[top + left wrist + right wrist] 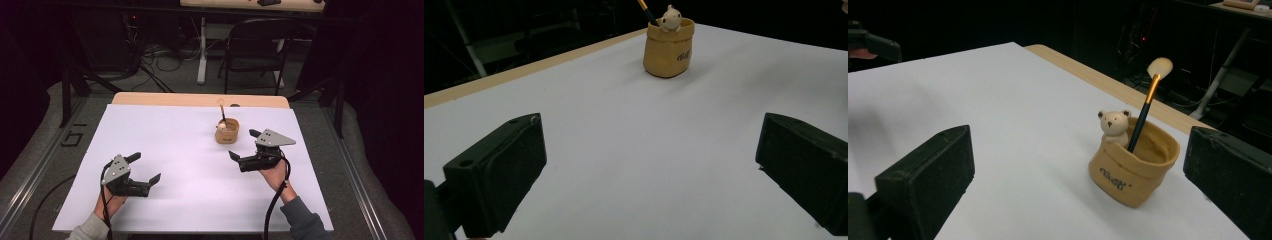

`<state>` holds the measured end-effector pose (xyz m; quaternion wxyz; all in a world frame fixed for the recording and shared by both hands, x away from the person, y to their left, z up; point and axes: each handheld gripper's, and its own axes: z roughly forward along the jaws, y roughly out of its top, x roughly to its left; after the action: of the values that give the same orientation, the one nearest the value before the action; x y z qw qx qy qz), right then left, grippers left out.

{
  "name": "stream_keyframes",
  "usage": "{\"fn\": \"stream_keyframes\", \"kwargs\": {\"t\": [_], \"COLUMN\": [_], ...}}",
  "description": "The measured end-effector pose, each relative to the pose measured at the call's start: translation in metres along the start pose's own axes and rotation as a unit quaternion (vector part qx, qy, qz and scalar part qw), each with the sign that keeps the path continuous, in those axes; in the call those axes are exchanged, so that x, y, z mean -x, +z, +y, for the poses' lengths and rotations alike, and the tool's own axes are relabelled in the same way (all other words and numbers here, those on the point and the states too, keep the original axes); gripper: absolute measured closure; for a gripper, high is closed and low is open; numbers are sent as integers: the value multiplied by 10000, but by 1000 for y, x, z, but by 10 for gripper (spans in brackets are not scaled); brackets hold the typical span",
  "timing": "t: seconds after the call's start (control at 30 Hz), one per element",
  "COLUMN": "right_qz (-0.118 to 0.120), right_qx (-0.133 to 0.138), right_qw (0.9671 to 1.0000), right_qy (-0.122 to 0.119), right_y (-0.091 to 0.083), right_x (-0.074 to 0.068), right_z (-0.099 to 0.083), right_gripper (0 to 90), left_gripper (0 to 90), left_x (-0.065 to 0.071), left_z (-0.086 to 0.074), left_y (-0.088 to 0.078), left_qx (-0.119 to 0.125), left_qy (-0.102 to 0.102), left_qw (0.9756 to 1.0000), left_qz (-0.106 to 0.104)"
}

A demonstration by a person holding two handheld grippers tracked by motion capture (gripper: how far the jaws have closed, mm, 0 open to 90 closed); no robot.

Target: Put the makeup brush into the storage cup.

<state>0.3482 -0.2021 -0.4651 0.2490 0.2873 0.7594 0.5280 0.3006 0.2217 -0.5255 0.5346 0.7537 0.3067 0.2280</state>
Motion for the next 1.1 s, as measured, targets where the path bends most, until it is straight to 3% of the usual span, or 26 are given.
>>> {"fn": "stream_keyframes", "kwargs": {"t": [0.63,1.1], "right_qz": [-246,-374], "right_qx": [105,152], "right_qw": [9996,9991], "right_qy": [108,132], "right_y": [-25,-41], "right_x": [-24,-32], "right_z": [-36,-56], "right_gripper": [0,0], "left_gripper": [0,0], "left_x": [0,1], "left_z": [-7,-11], "left_y": [-13,-22], "left_qx": [201,307], "left_qy": [-130,-191], "left_qw": [9997,9993], "left_qz": [18,91]}}
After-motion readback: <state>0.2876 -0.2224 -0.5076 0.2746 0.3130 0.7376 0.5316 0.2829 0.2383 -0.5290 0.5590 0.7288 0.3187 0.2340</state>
